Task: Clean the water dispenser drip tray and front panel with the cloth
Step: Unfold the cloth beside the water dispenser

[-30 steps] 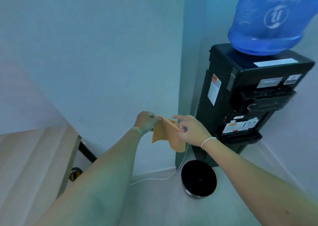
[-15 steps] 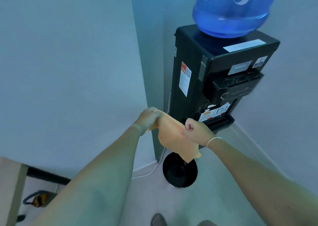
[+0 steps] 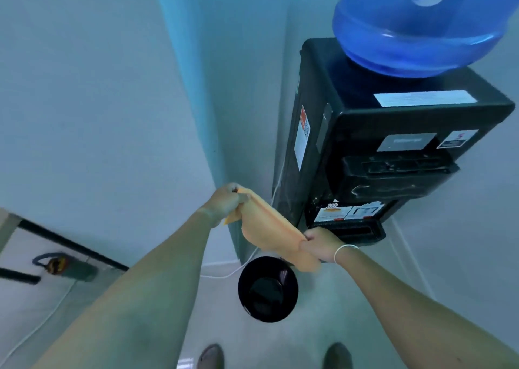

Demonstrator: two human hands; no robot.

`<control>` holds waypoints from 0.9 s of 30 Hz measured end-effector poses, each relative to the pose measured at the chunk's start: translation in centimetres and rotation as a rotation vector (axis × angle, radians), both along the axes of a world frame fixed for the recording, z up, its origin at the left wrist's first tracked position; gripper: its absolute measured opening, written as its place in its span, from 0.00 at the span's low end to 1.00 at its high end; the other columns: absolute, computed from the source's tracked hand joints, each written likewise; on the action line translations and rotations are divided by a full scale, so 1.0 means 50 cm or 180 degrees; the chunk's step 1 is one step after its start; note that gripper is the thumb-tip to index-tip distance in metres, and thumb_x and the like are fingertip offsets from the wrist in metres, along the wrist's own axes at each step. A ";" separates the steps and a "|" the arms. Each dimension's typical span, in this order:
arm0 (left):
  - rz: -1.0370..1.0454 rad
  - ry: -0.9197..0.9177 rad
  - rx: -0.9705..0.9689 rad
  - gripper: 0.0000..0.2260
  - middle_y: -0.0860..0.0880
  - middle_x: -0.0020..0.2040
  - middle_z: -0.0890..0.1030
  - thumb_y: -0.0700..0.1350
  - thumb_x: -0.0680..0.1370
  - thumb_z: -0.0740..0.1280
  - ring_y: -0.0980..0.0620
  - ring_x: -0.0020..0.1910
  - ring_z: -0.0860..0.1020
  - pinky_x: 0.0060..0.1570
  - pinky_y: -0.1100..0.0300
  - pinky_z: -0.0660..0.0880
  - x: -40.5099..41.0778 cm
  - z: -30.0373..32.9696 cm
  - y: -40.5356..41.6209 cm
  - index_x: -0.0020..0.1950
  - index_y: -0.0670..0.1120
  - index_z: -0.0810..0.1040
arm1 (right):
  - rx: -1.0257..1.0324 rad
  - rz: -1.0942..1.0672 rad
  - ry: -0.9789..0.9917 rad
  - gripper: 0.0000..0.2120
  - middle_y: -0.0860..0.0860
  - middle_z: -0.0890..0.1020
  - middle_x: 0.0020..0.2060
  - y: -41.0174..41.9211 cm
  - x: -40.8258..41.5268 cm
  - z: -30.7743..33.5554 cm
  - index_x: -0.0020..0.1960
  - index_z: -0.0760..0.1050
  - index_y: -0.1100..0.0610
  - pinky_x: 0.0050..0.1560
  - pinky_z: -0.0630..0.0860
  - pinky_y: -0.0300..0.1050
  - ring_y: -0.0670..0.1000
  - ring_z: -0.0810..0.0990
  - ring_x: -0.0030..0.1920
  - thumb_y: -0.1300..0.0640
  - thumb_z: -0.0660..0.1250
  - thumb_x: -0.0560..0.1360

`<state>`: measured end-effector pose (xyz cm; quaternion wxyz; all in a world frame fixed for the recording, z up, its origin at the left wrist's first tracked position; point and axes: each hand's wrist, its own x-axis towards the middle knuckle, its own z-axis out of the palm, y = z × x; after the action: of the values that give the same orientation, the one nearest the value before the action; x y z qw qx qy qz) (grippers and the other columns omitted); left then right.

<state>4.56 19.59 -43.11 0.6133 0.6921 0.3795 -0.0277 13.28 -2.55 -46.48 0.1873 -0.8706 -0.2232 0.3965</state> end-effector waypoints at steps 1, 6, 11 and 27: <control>0.0150 -0.0016 -0.0052 0.05 0.44 0.42 0.76 0.38 0.77 0.65 0.46 0.42 0.74 0.40 0.55 0.74 0.002 -0.009 -0.016 0.42 0.45 0.74 | -0.0015 0.0135 -0.0005 0.10 0.52 0.72 0.32 -0.011 0.019 -0.006 0.31 0.69 0.57 0.29 0.72 0.42 0.51 0.72 0.32 0.61 0.61 0.72; 0.0751 0.0062 0.0035 0.09 0.47 0.37 0.75 0.34 0.76 0.64 0.51 0.35 0.72 0.31 0.61 0.71 -0.005 -0.051 -0.120 0.40 0.47 0.73 | 0.0077 0.0393 0.0122 0.06 0.53 0.71 0.37 -0.088 0.089 -0.036 0.36 0.70 0.57 0.35 0.71 0.43 0.53 0.70 0.38 0.63 0.58 0.70; 0.0902 0.0288 0.0000 0.11 0.48 0.36 0.74 0.31 0.73 0.62 0.49 0.36 0.72 0.33 0.61 0.69 -0.038 -0.097 -0.182 0.38 0.47 0.72 | -0.0179 0.0616 -0.0036 0.11 0.47 0.73 0.31 -0.138 0.105 -0.063 0.35 0.70 0.50 0.30 0.62 0.39 0.52 0.71 0.38 0.62 0.57 0.73; 0.0248 0.1006 0.0475 0.10 0.47 0.43 0.79 0.41 0.73 0.64 0.51 0.45 0.75 0.43 0.65 0.68 -0.049 -0.228 -0.266 0.49 0.42 0.83 | 0.0040 0.0573 0.0114 0.07 0.52 0.75 0.34 -0.202 0.143 -0.216 0.39 0.72 0.56 0.34 0.64 0.43 0.53 0.73 0.37 0.61 0.58 0.75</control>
<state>2.10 6.28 -54.49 0.4936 0.7075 0.4987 -0.0842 20.43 -12.62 -57.28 0.1603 -0.8386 -0.2996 0.4258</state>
